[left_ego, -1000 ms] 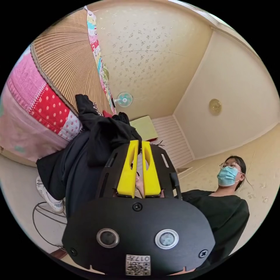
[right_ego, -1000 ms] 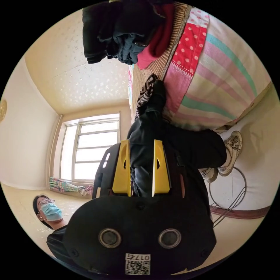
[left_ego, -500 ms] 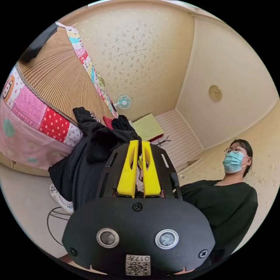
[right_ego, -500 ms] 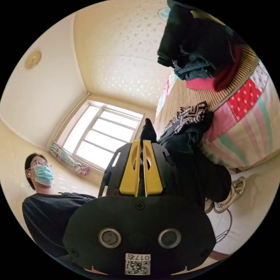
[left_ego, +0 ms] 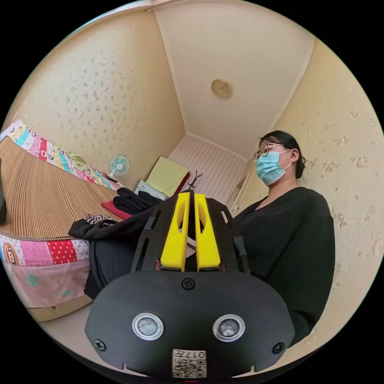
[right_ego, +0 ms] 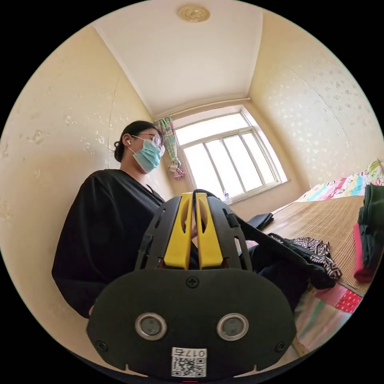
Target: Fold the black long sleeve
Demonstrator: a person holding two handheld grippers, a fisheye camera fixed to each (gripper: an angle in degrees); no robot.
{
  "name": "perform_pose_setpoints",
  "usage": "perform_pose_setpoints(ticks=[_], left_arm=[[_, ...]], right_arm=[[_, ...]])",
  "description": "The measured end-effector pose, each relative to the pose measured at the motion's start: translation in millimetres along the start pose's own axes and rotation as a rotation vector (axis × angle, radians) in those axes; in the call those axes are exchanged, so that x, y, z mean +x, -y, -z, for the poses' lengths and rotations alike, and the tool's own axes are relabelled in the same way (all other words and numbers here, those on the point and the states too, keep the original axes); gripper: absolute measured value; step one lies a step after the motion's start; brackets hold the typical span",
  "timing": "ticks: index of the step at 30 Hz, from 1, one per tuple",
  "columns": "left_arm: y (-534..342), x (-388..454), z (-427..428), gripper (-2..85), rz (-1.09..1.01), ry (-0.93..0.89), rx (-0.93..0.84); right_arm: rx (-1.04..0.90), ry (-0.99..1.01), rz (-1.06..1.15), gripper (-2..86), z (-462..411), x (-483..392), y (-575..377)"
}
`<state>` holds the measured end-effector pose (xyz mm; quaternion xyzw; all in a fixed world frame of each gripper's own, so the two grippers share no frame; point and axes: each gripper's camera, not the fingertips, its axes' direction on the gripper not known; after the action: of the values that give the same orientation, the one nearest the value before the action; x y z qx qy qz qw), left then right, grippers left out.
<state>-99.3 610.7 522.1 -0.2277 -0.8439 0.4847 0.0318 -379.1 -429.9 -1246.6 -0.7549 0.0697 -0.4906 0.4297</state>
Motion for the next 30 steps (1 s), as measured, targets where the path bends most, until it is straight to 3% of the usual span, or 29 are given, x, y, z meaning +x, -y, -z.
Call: perform_pose_setpoints(ticks=[8, 12, 15, 18, 22, 26, 30], left_arm=[[14, 74, 13, -0.1, -0.200, -0.049, -0.061], [18, 99, 23, -0.1, -0.330, -0.149, -0.003], [20, 94, 29, -0.1, -0.345, -0.155, 0.044], [24, 53, 22, 0.0, -0.219, -0.132, 0.060], [24, -73, -1, 0.0, 0.194, 0.028, 0.100], [29, -195, -34, 0.1, 0.434, 0.222, 0.054], [22, -344, -57, 1.3, 0.687, 0.300, 0.108]], right_arm=[[-0.130, 0.040, 0.255, 1.0, -40, -84, 31], [-0.158, 0.053, 0.360, 1.0, -52, -111, 40], [-0.203, 0.009, 0.388, 1.1, -61, -117, 42], [-0.179, -0.046, 0.319, 1.2, -62, -92, 38], [-0.138, -0.276, -0.132, 1.5, -55, 23, 20], [-0.187, -0.591, -0.695, 2.1, -48, 180, -21], [-0.021, -0.587, -0.903, 3.5, -29, 293, -67]])
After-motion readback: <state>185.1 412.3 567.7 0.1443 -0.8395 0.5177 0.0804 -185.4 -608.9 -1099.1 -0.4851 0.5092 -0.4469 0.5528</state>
